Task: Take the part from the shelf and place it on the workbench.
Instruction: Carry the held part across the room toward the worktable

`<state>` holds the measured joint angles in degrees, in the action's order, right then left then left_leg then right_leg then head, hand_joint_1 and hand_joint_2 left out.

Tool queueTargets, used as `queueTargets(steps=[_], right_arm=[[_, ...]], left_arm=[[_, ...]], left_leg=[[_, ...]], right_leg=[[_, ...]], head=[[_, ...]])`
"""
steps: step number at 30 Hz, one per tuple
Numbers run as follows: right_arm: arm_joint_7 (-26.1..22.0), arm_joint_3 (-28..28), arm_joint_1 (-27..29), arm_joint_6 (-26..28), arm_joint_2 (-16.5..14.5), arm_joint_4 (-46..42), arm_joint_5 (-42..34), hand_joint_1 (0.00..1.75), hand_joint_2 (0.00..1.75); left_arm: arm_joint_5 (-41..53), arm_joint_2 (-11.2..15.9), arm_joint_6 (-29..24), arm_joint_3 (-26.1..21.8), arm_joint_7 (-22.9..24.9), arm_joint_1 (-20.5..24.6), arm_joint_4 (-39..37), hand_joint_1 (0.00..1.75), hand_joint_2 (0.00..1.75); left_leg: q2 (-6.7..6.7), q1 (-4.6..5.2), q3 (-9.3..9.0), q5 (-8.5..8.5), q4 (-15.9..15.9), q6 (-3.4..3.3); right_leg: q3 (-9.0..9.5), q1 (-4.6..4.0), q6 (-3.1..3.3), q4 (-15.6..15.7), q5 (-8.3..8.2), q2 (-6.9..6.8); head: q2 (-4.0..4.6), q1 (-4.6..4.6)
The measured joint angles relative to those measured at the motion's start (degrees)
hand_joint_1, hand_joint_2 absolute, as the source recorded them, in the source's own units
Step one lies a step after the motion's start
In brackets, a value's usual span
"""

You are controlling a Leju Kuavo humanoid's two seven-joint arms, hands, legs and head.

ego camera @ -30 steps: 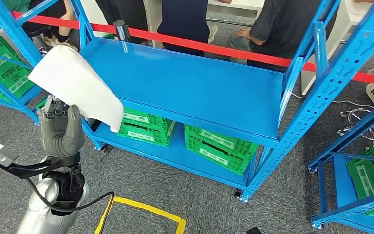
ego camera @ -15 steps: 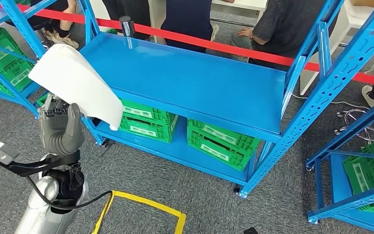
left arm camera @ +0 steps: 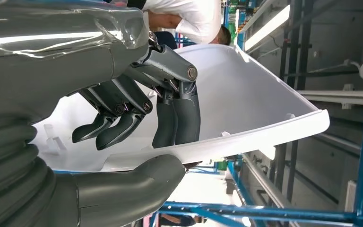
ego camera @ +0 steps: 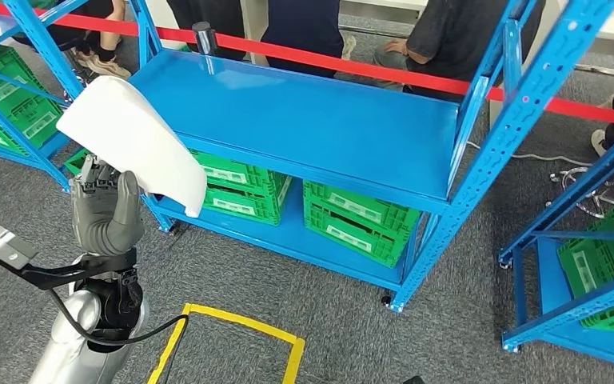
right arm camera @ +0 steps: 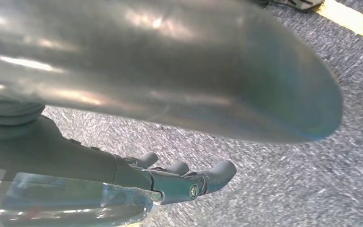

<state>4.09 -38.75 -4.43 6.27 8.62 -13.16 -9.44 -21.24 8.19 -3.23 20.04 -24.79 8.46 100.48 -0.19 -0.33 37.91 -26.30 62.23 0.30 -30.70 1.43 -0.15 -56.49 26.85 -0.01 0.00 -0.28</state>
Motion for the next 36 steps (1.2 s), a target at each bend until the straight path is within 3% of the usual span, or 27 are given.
queueTargets(steps=[2,3,4,5,7,9,13,15,17,18,19,20,22,24,25,28,30,33,34,35,36], right_arm=[[0.1,0.0,0.1,0.0,0.0,0.0,-0.4,0.0,0.0],[0.2,0.0,0.1,0.1,0.0,0.0,-0.6,0.0,0.0],[0.2,0.0,0.2,0.3,0.0,0.0,-0.8,0.0,0.0],[0.3,0.0,0.3,0.5,-0.1,0.0,-1.1,0.0,0.0],[0.3,0.0,0.4,1.0,-0.3,0.0,-1.5,0.0,0.0],[0.3,0.0,0.4,1.4,-0.6,0.0,-1.7,0.0,0.0],[0.2,0.1,0.5,1.7,-1.0,0.0,-1.8,0.0,0.0],[0.1,0.1,0.6,1.9,-1.1,-0.1,-2.0,0.0,0.0],[0.0,0.1,0.6,2.1,-1.3,0.0,-2.2,0.0,0.0],[0.0,0.1,0.7,2.2,-1.3,0.0,-2.3,0.0,0.0],[0.0,0.1,0.7,2.3,-1.4,0.0,-2.3,0.0,0.0],[0.0,0.1,0.8,2.3,-1.5,0.0,-2.4,0.0,0.0],[0.0,0.2,0.7,2.3,-1.5,0.0,-2.4,0.0,0.0],[0.0,0.2,0.7,2.4,-1.5,0.0,-2.4,0.0,0.0],[0.0,0.2,0.7,2.4,-1.5,0.0,-2.5,0.0,0.0],[0.0,0.2,0.7,2.5,-1.6,0.0,-2.5,0.0,0.0],[0.0,0.2,0.7,2.7,-1.7,0.0,-2.5,0.0,0.0],[0.0,0.2,0.8,2.7,-1.8,0.0,-2.5,0.0,0.0],[0.0,0.2,0.8,2.7,-1.8,0.0,-2.5,0.0,0.0],[0.0,0.2,0.9,2.7,-1.8,0.0,-2.5,0.0,0.0],[0.0,0.2,1.0,2.8,-1.8,0.0,-2.5,0.0,0.0]], left_arm=[[-0.1,0.0,0.2,0.1,0.2,-0.1,-0.2,1.75,1.75],[-0.2,0.0,0.4,0.1,0.3,-0.1,-0.4,1.75,1.75],[-0.3,0.0,0.6,0.1,0.4,-0.1,-0.6,1.75,1.75],[-0.4,0.0,0.9,0.2,0.5,0.0,-0.8,1.75,1.75],[-0.4,-0.2,1.5,0.4,0.8,0.5,-1.1,1.75,1.75],[-0.4,-0.3,1.8,0.6,1.0,1.0,-1.3,1.75,1.75],[-0.3,-0.6,2.3,0.9,1.2,1.7,-1.7,1.75,1.75],[-0.1,-0.9,2.6,1.1,1.3,2.4,-2.0,1.75,1.75],[0.0,-1.3,3.1,1.4,1.5,2.9,-2.5,1.75,1.75],[0.1,-1.4,3.3,1.5,1.6,3.1,-2.8,1.75,1.75],[0.1,-1.4,3.5,1.5,1.7,3.1,-3.1,1.75,1.75],[0.1,-1.4,3.6,1.6,1.7,3.2,-3.4,1.75,1.75],[0.1,-1.4,3.8,1.7,1.8,3.4,-3.8,1.75,1.75],[0.1,-1.4,4.1,1.7,1.8,3.6,-4.1,1.75,1.75],[0.1,-1.4,4.2,1.7,1.8,3.7,-4.2,1.75,1.75],[0.1,-1.4,4.3,1.7,1.7,3.8,-4.6,1.75,1.75],[0.0,-1.4,4.3,1.7,1.7,3.9,-4.7,1.75,1.75],[0.0,-1.4,4.3,1.7,1.7,3.8,-5.0,1.75,1.75],[0.0,-1.4,4.3,1.7,1.7,3.7,-5.1,1.75,1.75],[0.0,-1.4,4.3,1.7,1.7,3.7,-5.3,1.75,1.75],[0.0,-1.4,4.3,1.7,1.7,3.7,-5.3,1.75,1.75]], left_leg=[[0.03,-0.28,2.61,-4.66,7.7,0.65],[0.02,-0.37,3.36,-5.96,10.6,0.8],[0.03,-0.41,3.11,-6.23,11.5,0.81],[0.03,-0.41,1.6,-5.44,9.8,0.68],[0.17,-0.3,-3.97,-2.77,1.5,-0.06],[0.3,0.11,-7.66,-1.37,-4.6,-0.94],[0.04,0.49,-7.6,0.05,-6.4,-2.54],[-0.21,0.29,-7.06,1.37,-7.3,-3.37],[-0.25,0.44,-5.87,2.26,-7.3,-3.68],[-0.26,0.52,-5.22,2.69,-7.3,-3.65],[-0.3,0.57,-4.64,3.09,-7.3,-3.57],[-0.33,0.6,-4.13,3.45,-7.2,-3.45],[-0.41,0.61,-3.25,3.96,-6.7,-3.1],[-0.46,0.8,-2.57,4.25,-6.1,-2.66],[-0.48,0.86,-2.35,4.37,-5.8,-2.41],[-0.42,0.72,-1.89,4.46,-5.4,-1.48],[-0.2,0.44,-0.53,1.85,-2.2,-0.72],[-0.05,-0.16,3.42,-4.5,8.9,0.37],[-0.06,-0.28,3.86,-5.27,11.0,0.51],[-0.05,-0.35,3.15,-4.93,10.8,0.51],[-0.05,-0.38,1.27,-3.64,8.1,0.38]], right_leg=[[-0.89,-0.11,0.18,-0.1,-0.68,0.0],[-1.32,-0.16,0.12,-0.1,-0.99,0.02],[-1.72,-0.21,0.05,-0.1,-1.29,0.04],[-2.04,-0.25,-0.08,-0.1,-1.57,0.07],[-2.39,-0.29,-0.37,-0.1,-2.06,0.13],[-2.67,-0.46,-0.93,-0.1,-2.55,0.12],[-3.43,-0.38,-2.23,-0.3,-3.1,0.04],[-5.33,-0.44,-1.9,-3.8,-0.66,0.04],[-8.53,-0.41,-1.41,-11.4,3.55,0.05],[-9.7,-0.39,-1.49,-14.9,5.13,0.05],[-9.91,-0.38,-1.77,-16.5,5.84,0.04],[-8.84,-0.35,-2.2,-15.6,5.65,0.02],[-3.26,-0.31,-2.92,-7.3,3.61,-0.01],[0.84,-0.5,-2.57,-0.3,1.95,0.0],[1.27,-0.63,-2.08,0.7,1.72,0.02],[0.86,-0.5,-0.68,0.6,0.92,0.04],[0.72,-0.12,0.12,0.8,0.25,0.0],[-0.05,-0.18,0.39,0.6,-0.44,-0.02],[-0.3,-0.21,0.31,0.6,-0.62,-0.01],[-0.46,-0.23,0.2,0.6,-0.76,0.03],[-0.52,-0.24,0.08,0.6,-0.84,0.07]], head=[[0.0,-0.04],[0.0,-0.04],[0.0,-0.05],[0.0,-0.05],[0.0,-0.05],[0.0,-0.03],[0.0,0.0],[0.0,0.08],[0.0,0.15],[0.0,0.16],[0.0,0.16],[0.0,0.17],[0.0,0.17],[0.0,0.14],[0.0,0.13],[0.0,0.1],[0.0,0.03],[0.0,-0.04],[0.0,-0.05],[0.0,-0.05],[0.0,-0.06]])
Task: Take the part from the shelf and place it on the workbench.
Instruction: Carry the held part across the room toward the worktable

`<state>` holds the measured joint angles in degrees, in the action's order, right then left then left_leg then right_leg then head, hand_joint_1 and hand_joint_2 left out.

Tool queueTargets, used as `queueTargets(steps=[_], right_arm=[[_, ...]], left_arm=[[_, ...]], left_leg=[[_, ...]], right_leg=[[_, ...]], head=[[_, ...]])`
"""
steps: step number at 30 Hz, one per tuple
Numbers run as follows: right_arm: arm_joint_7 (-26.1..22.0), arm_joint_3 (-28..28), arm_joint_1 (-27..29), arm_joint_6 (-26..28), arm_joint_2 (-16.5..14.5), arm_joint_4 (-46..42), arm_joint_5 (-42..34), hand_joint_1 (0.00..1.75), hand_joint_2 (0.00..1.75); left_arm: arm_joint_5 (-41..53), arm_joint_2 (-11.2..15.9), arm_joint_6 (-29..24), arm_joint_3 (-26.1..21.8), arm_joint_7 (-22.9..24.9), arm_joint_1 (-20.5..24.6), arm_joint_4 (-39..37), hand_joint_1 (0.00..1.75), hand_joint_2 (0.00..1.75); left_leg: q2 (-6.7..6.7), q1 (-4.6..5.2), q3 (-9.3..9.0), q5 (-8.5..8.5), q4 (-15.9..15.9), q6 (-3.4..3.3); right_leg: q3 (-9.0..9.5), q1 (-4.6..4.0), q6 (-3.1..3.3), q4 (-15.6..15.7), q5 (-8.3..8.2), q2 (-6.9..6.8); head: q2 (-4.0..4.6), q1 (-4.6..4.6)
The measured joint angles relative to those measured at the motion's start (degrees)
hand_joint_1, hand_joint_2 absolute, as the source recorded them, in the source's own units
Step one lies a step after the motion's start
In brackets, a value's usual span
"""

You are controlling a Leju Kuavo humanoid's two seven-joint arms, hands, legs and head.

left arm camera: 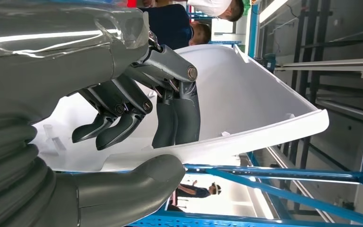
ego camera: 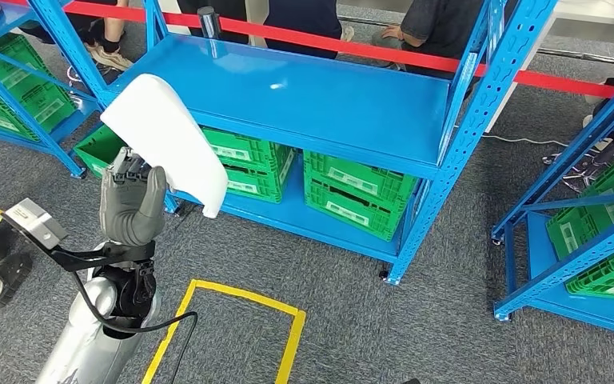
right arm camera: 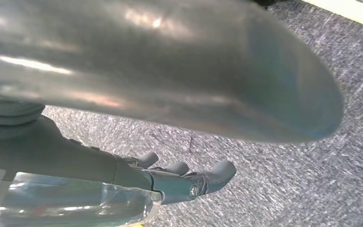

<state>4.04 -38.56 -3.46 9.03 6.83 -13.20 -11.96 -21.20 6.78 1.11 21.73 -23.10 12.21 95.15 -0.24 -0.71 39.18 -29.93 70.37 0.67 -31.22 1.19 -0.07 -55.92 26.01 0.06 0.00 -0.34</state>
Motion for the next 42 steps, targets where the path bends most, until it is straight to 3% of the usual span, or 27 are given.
queueTargets(steps=[2,4,8,10,12,13,14,15,16,18,19,22,24,27,28,29,30,32,34,36,42], right_arm=[[0.0,0.0,0.0,0.0,-0.1,0.0,0.0,0.0,0.0],[0.0,0.0,0.0,0.1,-0.2,0.0,0.0,0.0,0.0],[0.0,0.0,0.0,0.1,-0.3,0.0,0.0,0.0,0.0],[0.0,0.0,0.0,0.1,-0.2,0.0,0.0,0.0,0.0],[0.0,0.0,0.0,0.1,-0.2,0.0,0.0,0.0,0.0],[0.0,0.0,0.1,0.1,-0.2,0.0,0.0,0.0,0.0],[0.0,0.0,0.2,0.1,-0.2,0.0,0.0,0.0,0.0],[0.0,0.0,0.2,0.1,-0.2,0.0,0.0,0.0,0.0],[0.0,0.0,0.2,0.1,-0.1,0.0,0.0,0.0,0.0],[0.0,0.0,0.1,0.1,0.0,0.0,0.0,0.0,0.0],[0.0,0.0,0.1,0.1,0.0,0.0,0.0,0.0,0.0],[0.0,0.0,0.1,0.1,0.1,0.0,0.0,0.0,0.0],[0.0,0.0,0.1,0.1,0.0,0.0,0.0,0.0,0.0],[0.0,0.0,0.1,0.1,0.0,0.0,0.0,0.0,0.0],[0.0,0.0,0.1,0.1,0.0,0.0,0.0,0.0,0.0],[0.0,0.0,0.1,0.1,0.0,0.0,0.0,0.0,0.0],[0.0,0.0,0.2,0.1,0.0,0.0,0.0,0.0,0.0],[0.0,0.0,0.1,0.1,-0.1,0.0,0.0,0.0,0.0],[0.0,0.0,0.0,0.1,-0.2,0.0,0.0,0.0,0.0],[0.0,0.0,0.0,0.1,-0.2,0.0,0.0,0.0,0.0],[0.0,0.0,0.0,0.1,-0.1,0.0,0.0,0.0,0.0]], left_arm=[[0.0,0.0,0.0,0.0,0.0,0.1,0.0,1.75,1.75],[0.0,0.0,0.0,0.0,0.0,0.2,0.0,1.75,1.75],[0.0,0.0,0.0,0.0,-0.1,0.4,0.0,1.75,1.75],[0.0,-0.1,0.0,0.0,-0.1,0.5,0.0,1.75,1.75],[0.0,-0.1,0.0,0.0,-0.1,0.5,-0.1,1.75,1.75],[0.0,-0.1,0.0,0.0,-0.1,0.4,-0.1,1.75,1.75],[0.0,-0.1,0.0,0.0,-0.1,0.4,-0.2,1.75,1.75],[0.0,-0.1,0.0,0.0,-0.1,0.4,-0.3,1.75,1.75],[0.0,-0.1,0.0,0.0,-0.1,0.4,-0.3,1.75,1.75],[0.0,-0.1,0.0,0.0,-0.1,0.4,-0.3,1.75,1.75],[0.0,-0.1,0.0,0.0,-0.1,0.4,-0.3,1.75,1.75],[0.0,-0.1,0.0,0.0,-0.1,0.4,-0.3,1.75,1.75],[0.0,-0.1,0.0,0.0,-0.1,0.5,-0.3,1.75,1.75],[0.0,-0.1,0.0,0.0,-0.1,0.4,-0.3,1.75,1.75],[0.0,-0.1,0.0,0.0,-0.1,0.3,-0.4,1.75,1.75],[0.0,-0.1,0.0,0.0,-0.1,0.3,-0.4,1.75,1.75],[0.0,-0.1,0.0,0.0,-0.1,0.2,-0.5,1.75,1.75],[0.0,-0.1,0.0,0.0,-0.1,0.3,-0.5,1.75,1.75],[0.0,-0.1,0.0,0.0,-0.1,0.4,-0.5,1.75,1.75],[0.0,-0.1,0.0,0.0,-0.1,0.4,-0.5,1.75,1.75],[-0.1,-0.1,0.0,0.0,-0.1,0.3,-0.5,1.75,1.75]], left_leg=[[0.14,0.11,-5.2,2.95,-8.4,-0.62],[0.3,0.49,-7.75,3.95,-13.3,-1.31],[0.14,0.59,-7.71,4.71,-14.8,-2.76],[-0.05,0.43,-7.64,5.41,-15.5,-3.55],[-0.06,0.62,-7.15,5.7,-15.6,-3.82],[-0.06,0.69,-6.96,5.81,-15.6,-3.84],[-0.05,0.72,-6.84,5.89,-15.5,-3.81],[-0.04,0.74,-6.79,5.93,-15.4,-3.76],[-0.03,0.74,-6.77,5.92,-15.2,-3.67],[-0.02,0.88,-6.51,5.75,-14.7,-3.34],[-0.01,0.97,-6.31,5.71,-14.4,-3.07],[-0.01,1.01,-5.85,5.81,-14.1,-2.23],[0.08,0.83,-5.0,4.21,-12.1,-1.56],[0.15,0.23,-0.5,-1.6,-1.3,-0.41],[0.15,0.06,0.81,-2.71,1.8,-0.18],[0.15,-0.05,1.16,-2.72,2.9,-0.07],[0.14,-0.12,0.33,-1.62,1.6,-0.07],[0.18,-0.16,-3.91,2.07,-6.3,-0.41],[0.26,0.09,-7.08,4.05,-12.7,-0.92],[0.29,0.32,-7.41,4.18,-14.1,-0.97],[0.31,0.74,-6.84,4.57,-14.1,-1.25]], right_leg=[[-0.01,-0.08,-0.26,0.0,-0.16,0.06],[-0.31,-0.23,-0.72,0.0,-0.43,0.05],[-1.29,-0.32,-1.69,-0.6,-0.36,-0.02],[-3.84,-0.3,-1.38,-5.5,2.24,-0.03],[-7.68,-0.29,-1.14,-13.7,5.59,-0.03],[-8.92,-0.28,-1.3,-16.6,6.44,-0.03],[-9.01,-0.28,-1.65,-17.1,6.35,-0.04],[-7.72,-0.26,-2.11,-14.9,5.29,-0.05],[-5.47,-0.25,-2.53,-10.7,3.68,-0.06],[-1.19,-0.35,-2.48,-2.5,1.1,-0.09],[-0.18,-0.44,-2.16,-0.5,0.53,-0.09],[-0.06,-0.43,-1.12,0.2,-0.02,-0.06],[-0.05,-0.01,-0.47,0.4,-0.39,-0.04],[-0.25,0.11,-0.08,0.4,-0.58,-0.04],[-0.35,0.09,-0.08,0.3,-0.59,-0.03],[-0.42,0.07,-0.09,0.3,-0.6,-0.03],[-0.44,0.08,-0.1,0.2,-0.6,-0.01],[-0.36,0.07,-0.16,0.1,-0.61,0.06],[-0.63,-0.27,-0.43,0.0,-0.72,0.08],[-1.1,-0.63,-0.6,-0.2,-0.75,0.05],[-1.48,-0.25,-1.12,0.0,-1.14,0.0]], head=[[0.0,0.02],[0.0,0.02],[0.0,0.07],[0.0,0.17],[0.0,0.24],[0.0,0.23],[0.0,0.24],[0.0,0.25],[0.0,0.25],[0.0,0.21],[0.0,0.2],[0.0,0.2],[0.0,0.15],[0.0,0.08],[0.0,0.09],[0.0,0.08],[0.0,0.08],[0.0,0.08],[0.0,0.08],[0.0,0.13],[0.0,0.16]])
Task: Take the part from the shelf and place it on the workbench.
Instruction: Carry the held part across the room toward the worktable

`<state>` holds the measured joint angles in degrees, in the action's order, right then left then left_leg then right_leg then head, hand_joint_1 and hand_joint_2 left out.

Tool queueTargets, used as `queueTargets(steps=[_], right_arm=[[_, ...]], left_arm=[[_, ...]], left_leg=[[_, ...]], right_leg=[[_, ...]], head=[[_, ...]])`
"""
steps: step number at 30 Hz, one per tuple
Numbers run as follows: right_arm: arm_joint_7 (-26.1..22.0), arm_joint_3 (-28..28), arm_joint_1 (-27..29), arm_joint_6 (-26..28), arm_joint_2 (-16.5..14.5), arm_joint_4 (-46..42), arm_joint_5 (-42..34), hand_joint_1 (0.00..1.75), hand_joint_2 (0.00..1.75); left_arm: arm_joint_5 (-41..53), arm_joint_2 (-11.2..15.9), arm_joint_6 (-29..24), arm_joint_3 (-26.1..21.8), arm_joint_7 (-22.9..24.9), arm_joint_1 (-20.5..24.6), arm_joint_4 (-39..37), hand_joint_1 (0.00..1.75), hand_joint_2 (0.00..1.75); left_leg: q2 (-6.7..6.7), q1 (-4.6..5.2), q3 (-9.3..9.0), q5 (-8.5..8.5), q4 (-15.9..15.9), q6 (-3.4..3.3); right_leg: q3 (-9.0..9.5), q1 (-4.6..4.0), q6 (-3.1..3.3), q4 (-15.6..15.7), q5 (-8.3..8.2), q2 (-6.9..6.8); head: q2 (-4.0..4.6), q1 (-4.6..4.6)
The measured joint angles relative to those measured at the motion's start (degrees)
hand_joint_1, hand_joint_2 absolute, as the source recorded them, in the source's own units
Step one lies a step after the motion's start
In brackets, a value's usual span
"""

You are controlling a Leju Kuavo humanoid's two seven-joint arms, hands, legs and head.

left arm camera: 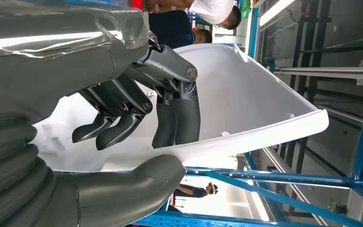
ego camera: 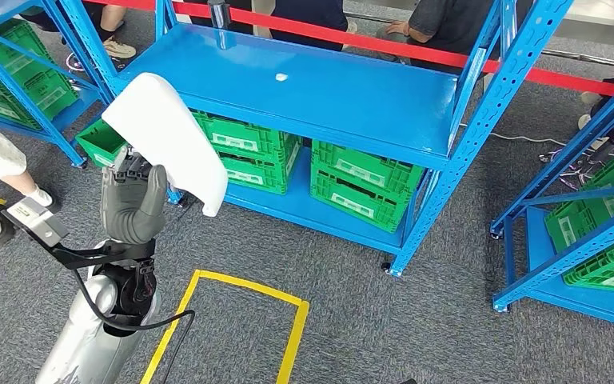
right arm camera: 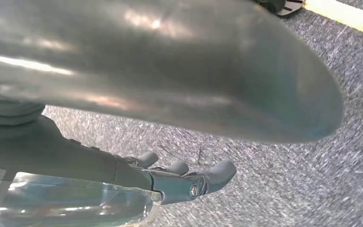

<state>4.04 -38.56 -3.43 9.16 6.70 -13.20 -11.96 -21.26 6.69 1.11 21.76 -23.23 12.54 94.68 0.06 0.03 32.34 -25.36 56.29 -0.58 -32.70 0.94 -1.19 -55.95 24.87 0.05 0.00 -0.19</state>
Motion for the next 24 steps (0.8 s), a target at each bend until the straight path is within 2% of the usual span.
queueTargets(steps=[7,24], right_arm=[[0.0,0.0,0.0,0.0,0.0,0.0,0.0,0.0,0.0],[0.0,0.0,0.0,0.0,0.0,0.0,0.0,0.0,0.0]], left_arm=[[0.0,0.0,0.0,0.0,0.0,0.0,0.0,1.75,1.75],[0.0,0.0,0.0,0.0,0.0,0.0,0.0,1.75,1.75]], left_leg=[[0.0,0.17,0.12,0.13,0.0,-0.3],[-0.01,-0.03,0.12,0.2,0.1,-0.36]], right_leg=[[-0.07,0.14,-0.32,0.2,-0.27,0.0],[-0.17,-0.05,-0.35,0.1,-0.32,0.01]], head=[[0.0,-0.01],[0.0,-0.01]])
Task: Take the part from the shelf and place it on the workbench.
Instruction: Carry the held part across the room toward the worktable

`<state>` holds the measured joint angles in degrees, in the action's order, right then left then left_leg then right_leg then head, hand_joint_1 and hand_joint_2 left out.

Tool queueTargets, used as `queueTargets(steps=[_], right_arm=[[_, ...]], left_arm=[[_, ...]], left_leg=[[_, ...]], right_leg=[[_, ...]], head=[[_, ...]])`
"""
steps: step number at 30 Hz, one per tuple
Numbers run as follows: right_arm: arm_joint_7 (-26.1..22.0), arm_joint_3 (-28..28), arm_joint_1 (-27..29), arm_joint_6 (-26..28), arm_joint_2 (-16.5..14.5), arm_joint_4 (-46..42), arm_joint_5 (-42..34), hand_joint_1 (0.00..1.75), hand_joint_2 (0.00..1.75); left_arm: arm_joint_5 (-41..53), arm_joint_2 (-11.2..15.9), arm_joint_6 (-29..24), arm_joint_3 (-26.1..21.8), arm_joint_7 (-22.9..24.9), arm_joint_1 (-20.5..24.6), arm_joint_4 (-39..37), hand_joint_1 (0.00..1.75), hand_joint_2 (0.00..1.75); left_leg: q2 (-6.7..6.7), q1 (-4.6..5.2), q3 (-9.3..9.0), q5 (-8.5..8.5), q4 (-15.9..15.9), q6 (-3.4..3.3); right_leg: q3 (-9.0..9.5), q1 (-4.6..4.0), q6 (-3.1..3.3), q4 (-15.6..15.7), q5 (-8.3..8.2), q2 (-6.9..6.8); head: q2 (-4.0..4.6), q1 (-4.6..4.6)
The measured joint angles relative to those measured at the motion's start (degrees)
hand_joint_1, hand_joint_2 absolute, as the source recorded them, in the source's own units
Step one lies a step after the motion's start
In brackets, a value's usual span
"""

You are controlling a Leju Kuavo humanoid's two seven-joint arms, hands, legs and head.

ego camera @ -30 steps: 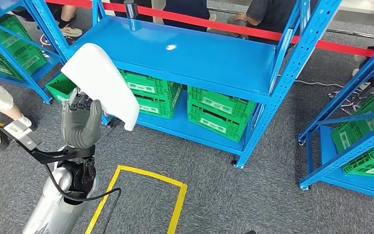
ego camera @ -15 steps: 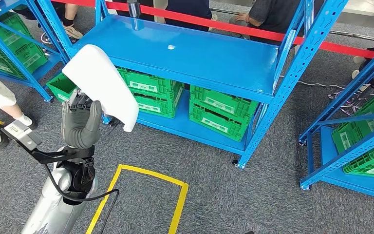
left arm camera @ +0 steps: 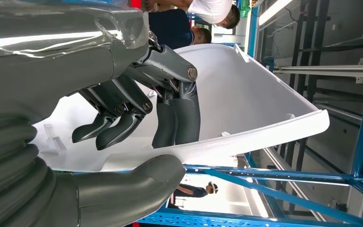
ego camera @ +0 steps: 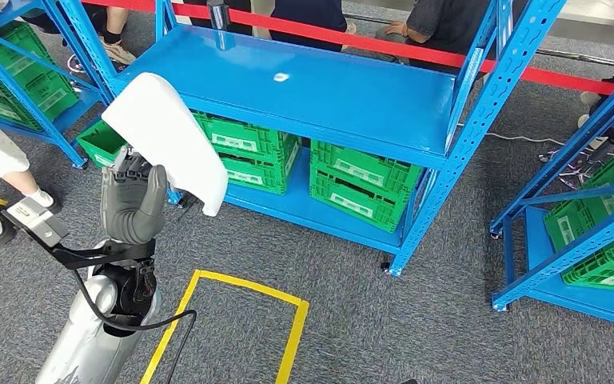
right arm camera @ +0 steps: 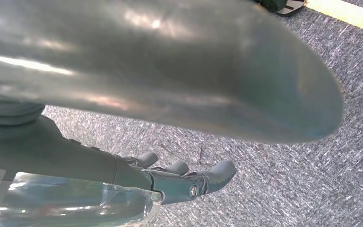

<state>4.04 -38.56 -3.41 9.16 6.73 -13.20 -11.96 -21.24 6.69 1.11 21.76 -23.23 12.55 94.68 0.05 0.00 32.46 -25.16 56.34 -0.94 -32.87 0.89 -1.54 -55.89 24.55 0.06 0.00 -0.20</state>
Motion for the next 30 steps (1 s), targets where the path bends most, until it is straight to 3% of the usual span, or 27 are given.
queueTargets(steps=[30], right_arm=[[0.0,0.0,0.0,0.0,0.0,0.0,0.0,0.0,0.0]], left_arm=[[0.0,0.0,0.0,0.0,0.0,0.0,0.0,1.75,1.75]], left_leg=[[0.0,0.0,0.01,0.0,0.0,0.0]], right_leg=[[-0.01,0.0,0.0,0.0,0.0,0.0]], head=[[0.0,0.0]])
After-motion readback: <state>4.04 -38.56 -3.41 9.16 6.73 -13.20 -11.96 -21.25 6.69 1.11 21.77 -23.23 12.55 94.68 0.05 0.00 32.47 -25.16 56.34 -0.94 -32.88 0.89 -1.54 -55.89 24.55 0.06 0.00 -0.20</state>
